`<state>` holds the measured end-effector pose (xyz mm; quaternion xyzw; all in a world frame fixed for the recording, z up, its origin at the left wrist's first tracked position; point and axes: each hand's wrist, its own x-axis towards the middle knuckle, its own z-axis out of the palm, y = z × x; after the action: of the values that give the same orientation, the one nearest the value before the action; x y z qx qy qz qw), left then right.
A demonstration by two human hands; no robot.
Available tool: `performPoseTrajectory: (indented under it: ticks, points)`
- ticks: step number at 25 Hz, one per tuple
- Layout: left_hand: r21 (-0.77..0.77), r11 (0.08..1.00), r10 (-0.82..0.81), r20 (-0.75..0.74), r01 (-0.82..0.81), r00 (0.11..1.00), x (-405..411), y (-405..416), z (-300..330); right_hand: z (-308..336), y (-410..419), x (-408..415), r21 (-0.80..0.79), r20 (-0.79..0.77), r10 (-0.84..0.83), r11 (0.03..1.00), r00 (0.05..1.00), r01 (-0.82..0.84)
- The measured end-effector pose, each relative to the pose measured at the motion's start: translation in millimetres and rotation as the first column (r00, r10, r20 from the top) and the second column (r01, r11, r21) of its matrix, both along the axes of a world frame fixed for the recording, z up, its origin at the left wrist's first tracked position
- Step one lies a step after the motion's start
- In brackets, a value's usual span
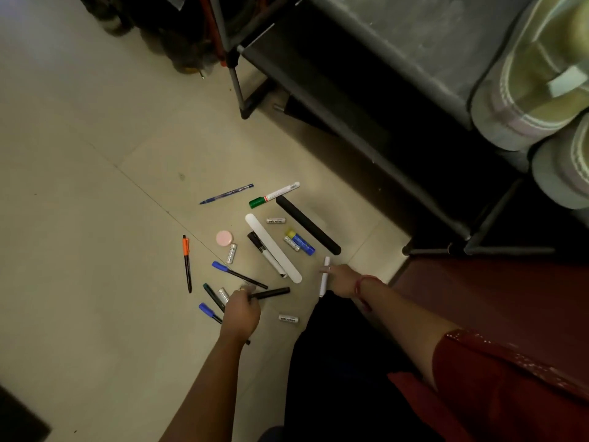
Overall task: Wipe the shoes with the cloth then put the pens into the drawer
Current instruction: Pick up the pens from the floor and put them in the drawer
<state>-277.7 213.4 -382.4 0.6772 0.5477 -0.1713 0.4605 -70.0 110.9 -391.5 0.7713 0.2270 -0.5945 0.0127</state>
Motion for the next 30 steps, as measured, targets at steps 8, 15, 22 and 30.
performPoseTrajectory:
  ticks: [8,15,22,30]
  points:
    - [-0.029,0.993,0.118,-0.005,-0.118,0.993,-12.8,-0.2,-10.0,-34.3,-9.2,-23.7,-0.114,-0.053,-0.606,0.793,0.793,0.598]
    - [0.013,0.902,0.429,0.093,-0.432,0.898,19.9,4.0,-15.6,-20.5,-8.2,-4.5,0.203,-0.172,-0.815,0.521,0.554,0.829]
    - [-0.061,0.900,0.431,-0.009,-0.431,0.902,84.3,17.0,-55.2,-16.5,-7.7,10.2,0.414,-0.272,-0.961,-0.073,0.046,0.908]
    - [-0.035,0.958,0.279,-0.110,-0.284,0.954,74.8,17.5,-82.0,-3.6,-3.8,9.1,0.200,-0.321,-0.947,-0.060,0.008,0.978]
